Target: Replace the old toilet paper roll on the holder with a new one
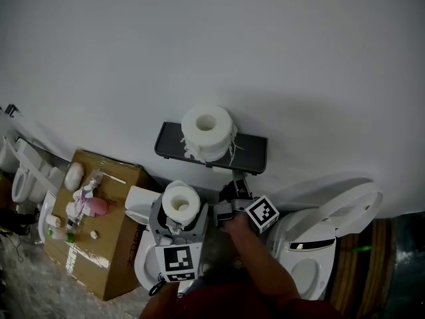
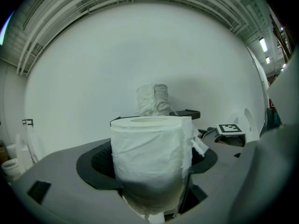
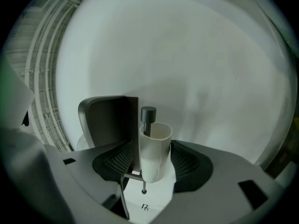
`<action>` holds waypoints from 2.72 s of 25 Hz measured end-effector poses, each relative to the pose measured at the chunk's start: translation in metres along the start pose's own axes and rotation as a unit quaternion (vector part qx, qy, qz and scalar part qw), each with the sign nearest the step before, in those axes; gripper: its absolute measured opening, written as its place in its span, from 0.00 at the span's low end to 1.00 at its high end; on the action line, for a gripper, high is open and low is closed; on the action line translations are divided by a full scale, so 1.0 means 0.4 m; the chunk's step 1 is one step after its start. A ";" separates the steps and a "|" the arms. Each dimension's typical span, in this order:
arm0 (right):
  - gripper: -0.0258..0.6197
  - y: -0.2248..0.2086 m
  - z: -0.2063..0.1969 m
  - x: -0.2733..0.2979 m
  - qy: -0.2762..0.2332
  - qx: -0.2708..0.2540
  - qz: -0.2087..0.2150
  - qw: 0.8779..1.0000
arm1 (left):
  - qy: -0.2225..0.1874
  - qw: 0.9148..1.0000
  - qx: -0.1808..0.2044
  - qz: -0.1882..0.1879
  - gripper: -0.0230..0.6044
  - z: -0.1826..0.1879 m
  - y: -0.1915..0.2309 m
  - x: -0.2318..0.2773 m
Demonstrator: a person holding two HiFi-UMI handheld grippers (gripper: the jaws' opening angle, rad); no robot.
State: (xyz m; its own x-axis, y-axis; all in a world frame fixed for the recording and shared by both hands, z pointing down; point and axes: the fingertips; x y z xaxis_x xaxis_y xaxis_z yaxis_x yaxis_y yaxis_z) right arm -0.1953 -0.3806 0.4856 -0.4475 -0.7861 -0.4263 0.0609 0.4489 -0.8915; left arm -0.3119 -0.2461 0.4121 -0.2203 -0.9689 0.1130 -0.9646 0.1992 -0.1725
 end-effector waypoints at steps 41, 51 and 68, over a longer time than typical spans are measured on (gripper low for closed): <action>0.33 0.198 0.217 -0.226 0.235 -0.570 -0.185 0.766 | -0.007 0.995 -0.003 -0.098 0.73 0.012 -0.236 0.041; 0.33 0.199 0.170 -0.253 0.279 -0.614 -0.201 0.711 | 0.001 0.995 0.001 -0.099 0.73 -0.005 -0.247 0.040; 0.33 0.244 0.328 -0.351 0.230 -0.621 -0.246 0.708 | 0.197 0.923 -0.183 -0.276 0.73 -0.113 -0.549 0.063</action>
State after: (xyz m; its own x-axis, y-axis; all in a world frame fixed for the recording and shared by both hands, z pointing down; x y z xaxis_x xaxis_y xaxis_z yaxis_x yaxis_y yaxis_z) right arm -0.0095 -0.2823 0.4383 -0.4016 -0.8843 0.2383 -0.9072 0.4197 0.0288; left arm -0.1121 -0.3079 0.4969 0.3530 -0.8229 0.4452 -0.9143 -0.2024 0.3508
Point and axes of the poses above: the fingertips, and each gripper's own axes: x forward along the fingers, y to its left, z out of its top, and after that the axes turned 14 degrees about z, right-handed
